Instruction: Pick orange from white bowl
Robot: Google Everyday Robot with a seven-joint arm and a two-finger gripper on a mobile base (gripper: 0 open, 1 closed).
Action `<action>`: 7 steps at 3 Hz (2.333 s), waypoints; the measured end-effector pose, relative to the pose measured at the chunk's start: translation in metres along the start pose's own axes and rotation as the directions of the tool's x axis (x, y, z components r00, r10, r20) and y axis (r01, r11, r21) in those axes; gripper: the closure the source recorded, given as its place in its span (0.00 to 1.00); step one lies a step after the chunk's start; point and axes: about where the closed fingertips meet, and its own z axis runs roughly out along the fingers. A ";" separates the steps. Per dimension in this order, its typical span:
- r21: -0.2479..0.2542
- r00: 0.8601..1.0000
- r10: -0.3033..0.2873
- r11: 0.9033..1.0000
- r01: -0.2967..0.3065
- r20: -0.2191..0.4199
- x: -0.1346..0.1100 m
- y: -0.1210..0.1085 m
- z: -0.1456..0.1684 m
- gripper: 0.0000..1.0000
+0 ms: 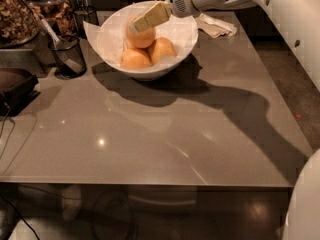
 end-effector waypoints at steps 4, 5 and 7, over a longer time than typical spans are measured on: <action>-0.049 0.998 0.021 0.999 -0.024 -0.056 0.016 -0.003 0.032 0.00; -0.070 0.998 0.030 0.997 -0.034 -0.059 0.021 -0.001 0.039 0.00; -0.092 0.997 0.044 0.994 -0.050 -0.069 0.028 0.003 0.047 0.00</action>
Offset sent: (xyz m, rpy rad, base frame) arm 0.0126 0.0039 -0.0161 -0.0354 0.0421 0.0058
